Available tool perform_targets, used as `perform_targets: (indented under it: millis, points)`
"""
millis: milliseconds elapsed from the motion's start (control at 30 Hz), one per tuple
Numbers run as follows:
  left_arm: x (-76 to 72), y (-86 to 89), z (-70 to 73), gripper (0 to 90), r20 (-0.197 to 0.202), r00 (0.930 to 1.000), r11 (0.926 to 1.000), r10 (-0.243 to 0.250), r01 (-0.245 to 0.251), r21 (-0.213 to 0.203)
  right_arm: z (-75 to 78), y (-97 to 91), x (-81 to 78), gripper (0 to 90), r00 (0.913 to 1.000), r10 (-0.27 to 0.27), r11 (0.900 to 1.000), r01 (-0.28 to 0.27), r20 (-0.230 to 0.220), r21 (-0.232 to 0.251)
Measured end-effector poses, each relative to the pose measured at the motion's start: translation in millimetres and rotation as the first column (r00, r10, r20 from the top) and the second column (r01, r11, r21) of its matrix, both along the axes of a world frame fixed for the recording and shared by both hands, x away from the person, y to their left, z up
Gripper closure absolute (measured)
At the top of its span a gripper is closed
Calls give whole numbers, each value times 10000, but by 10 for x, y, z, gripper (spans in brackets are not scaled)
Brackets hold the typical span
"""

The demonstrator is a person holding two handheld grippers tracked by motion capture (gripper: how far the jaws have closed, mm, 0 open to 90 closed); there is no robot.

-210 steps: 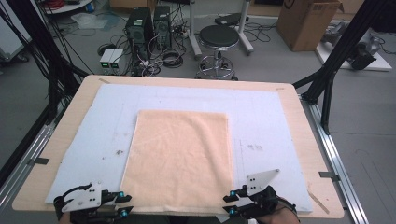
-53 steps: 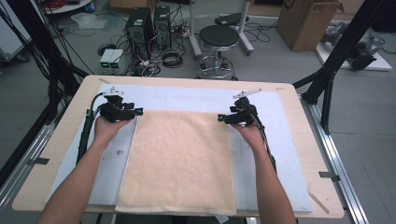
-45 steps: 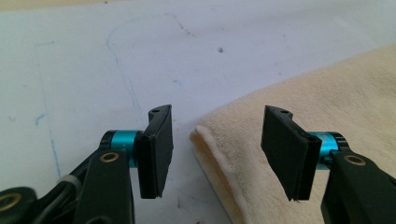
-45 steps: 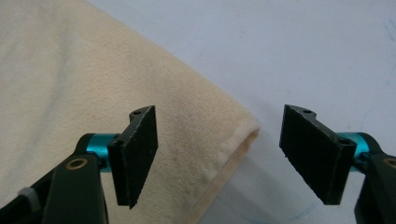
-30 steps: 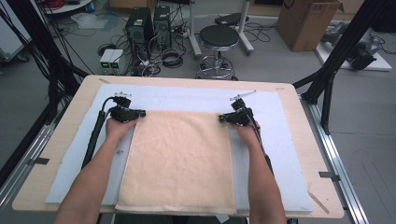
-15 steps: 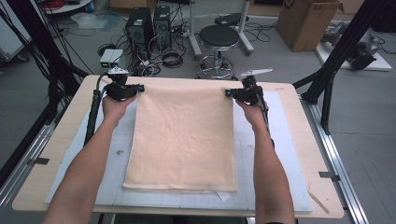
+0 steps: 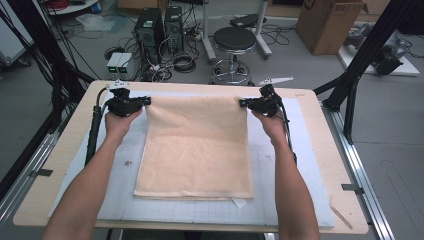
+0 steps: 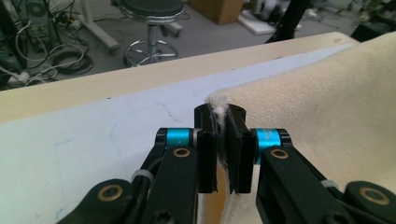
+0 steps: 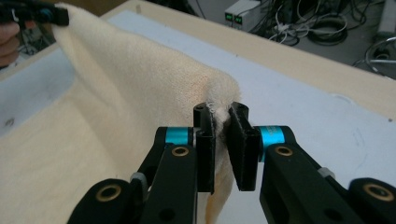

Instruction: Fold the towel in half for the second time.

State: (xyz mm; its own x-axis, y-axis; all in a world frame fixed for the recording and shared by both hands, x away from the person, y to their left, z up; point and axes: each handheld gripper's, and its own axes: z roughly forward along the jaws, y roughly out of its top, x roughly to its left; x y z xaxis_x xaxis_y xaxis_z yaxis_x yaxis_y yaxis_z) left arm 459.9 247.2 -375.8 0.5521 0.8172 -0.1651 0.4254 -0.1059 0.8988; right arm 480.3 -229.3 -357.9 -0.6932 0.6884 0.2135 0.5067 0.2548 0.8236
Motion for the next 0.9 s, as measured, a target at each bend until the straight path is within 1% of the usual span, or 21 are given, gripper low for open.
perform_targets:
  millis: [33,67,100,167,200,267,300,367,400,433,467,500,533,600,700,767,867,900]
  points:
    - [-26,4,-2,835,-4,10000,10000,-58,58,-16,-15,-16,-30,822,10000,40,10000,-40,31,67]
    - [-59,9,-8,834,26,9998,9998,-185,185,-42,-28,-34,-56,821,9999,97,9996,-94,-90,268]
    - [-80,13,-11,834,62,9997,9997,-239,239,2,-33,-50,-94,821,9998,185,9992,-181,-117,366]
    - [-137,27,-22,834,168,9994,9995,-315,317,-73,-34,-61,-152,821,9993,372,9982,-370,-27,476]
    - [-165,38,-28,834,173,9992,9993,-360,362,-101,-29,-66,-184,821,9988,478,9977,-474,-72,478]
    - [-221,58,-38,834,202,9988,9988,-452,455,-168,-24,-72,-245,821,9978,662,9963,-665,76,547]
    - [-261,70,-45,834,292,9984,9984,-493,501,-265,-19,-76,-277,821,9973,733,9956,-732,16,588]
    - [-319,81,-47,832,309,9975,9975,-636,644,-285,-16,-88,-324,820,9958,912,9942,-915,78,557]
    - [-354,88,-51,832,363,9967,9969,-725,735,-276,-18,-95,-350,820,9954,953,9937,-958,103,582]
    - [-389,90,-53,832,298,9957,9959,-880,886,-173,-22,-103,-375,820,9949,1010,9929,-1010,25,629]
    - [-415,85,-55,830,322,9950,9955,-945,947,-53,-33,-114,-402,820,9938,1110,9916,-1113,81,665]
    - [-463,86,-65,830,474,9934,9945,-1043,1038,133,-38,-118,-420,819,9931,1169,9907,-1169,46,699]
    - [-491,86,-75,830,432,9924,9933,-1151,1146,143,-51,-126,-448,818,9920,1260,9894,-1263,88,720]
    - [-552,94,-100,829,416,9906,9914,-1301,1294,179,-65,-132,-496,818,9901,1407,9871,-1403,-3,771]
    - [-627,105,-135,829,441,9891,9901,-1402,1397,160,-86,-141,-580,818,9874,1582,9836,-1578,23,871]
    - [-683,108,-154,828,449,9868,9875,-1557,1544,321,-99,-143,-641,818,9859,1674,9818,-1674,81,897]
    - [-758,118,-176,828,477,9844,9854,-1692,1679,298,-115,-152,-721,818,9833,1817,9789,-1817,83,936]
    - [-778,121,-182,828,497,9845,9856,-1685,1676,224,-121,-157,-753,818,9827,1851,9781,-1848,54,960]
